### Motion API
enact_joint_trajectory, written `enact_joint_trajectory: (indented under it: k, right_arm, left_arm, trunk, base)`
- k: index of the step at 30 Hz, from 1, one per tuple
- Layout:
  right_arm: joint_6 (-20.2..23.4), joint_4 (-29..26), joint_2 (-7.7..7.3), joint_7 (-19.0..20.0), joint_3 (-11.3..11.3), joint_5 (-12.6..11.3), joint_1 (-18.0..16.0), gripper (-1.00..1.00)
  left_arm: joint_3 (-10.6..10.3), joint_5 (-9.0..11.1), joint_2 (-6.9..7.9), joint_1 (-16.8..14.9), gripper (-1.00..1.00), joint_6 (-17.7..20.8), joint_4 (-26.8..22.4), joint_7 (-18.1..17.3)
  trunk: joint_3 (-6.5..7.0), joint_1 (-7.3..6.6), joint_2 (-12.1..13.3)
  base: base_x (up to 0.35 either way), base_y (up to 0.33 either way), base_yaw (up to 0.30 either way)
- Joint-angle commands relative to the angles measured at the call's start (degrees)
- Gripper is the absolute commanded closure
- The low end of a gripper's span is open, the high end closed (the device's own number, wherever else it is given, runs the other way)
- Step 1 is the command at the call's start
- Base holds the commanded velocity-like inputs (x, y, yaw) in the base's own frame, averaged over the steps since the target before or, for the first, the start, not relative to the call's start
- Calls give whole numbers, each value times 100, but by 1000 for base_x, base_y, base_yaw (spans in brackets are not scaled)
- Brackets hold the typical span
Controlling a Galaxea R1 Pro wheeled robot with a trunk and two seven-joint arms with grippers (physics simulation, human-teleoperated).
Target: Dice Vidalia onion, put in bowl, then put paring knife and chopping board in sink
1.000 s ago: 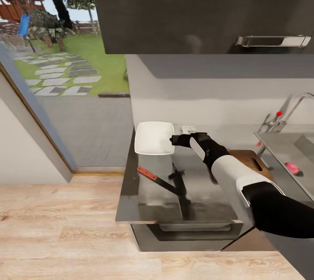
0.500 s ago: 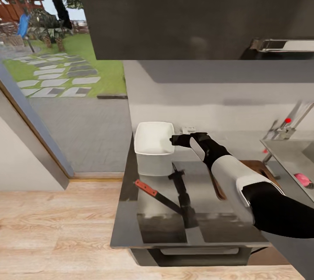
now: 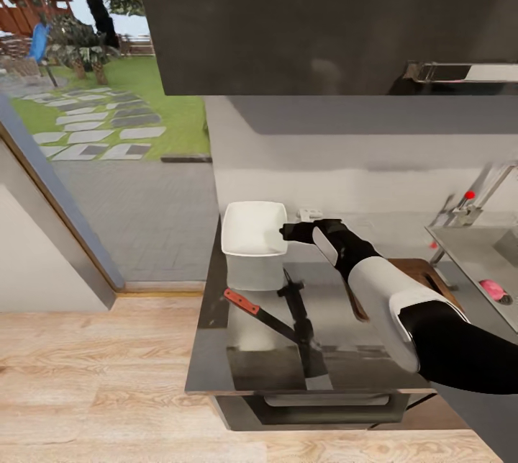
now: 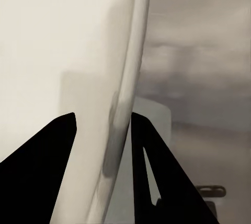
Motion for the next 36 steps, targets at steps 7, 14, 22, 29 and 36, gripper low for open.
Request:
enact_joint_trajectory:
  k: [7, 14, 22, 29, 36]
  right_arm:
    - [22, -7, 45, -6, 30, -65, -5, 100]
    - [21, -7, 56, -6, 28, -65, -5, 100]
    - [22, -7, 63, -6, 28, -65, -5, 100]
    - [27, -7, 63, -6, 28, -65, -5, 100]
    - [30, -7, 66, -6, 28, -65, -5, 100]
  left_arm:
    - [-14, 0, 2, 1, -100, -10, -6, -3]
    - [-14, 0, 2, 1, -100, -11, -6, -3]
    - [-14, 0, 2, 1, -100, -10, -6, -3]
    - [-14, 0, 2, 1, -100, -10, -6, -3]
    - [-14, 0, 2, 1, -100, -10, -6, -3]
  trunk:
    - [-9, 3, -10]
    - [-9, 3, -10]
    - [-9, 3, -10]
    - [-11, 3, -10]
    - [-41, 3, -10]
  base:
    - [-3, 0, 0]
    - [0, 79, 0]
    - [0, 31, 0]
    - [0, 1, 0]
    - [0, 0, 0]
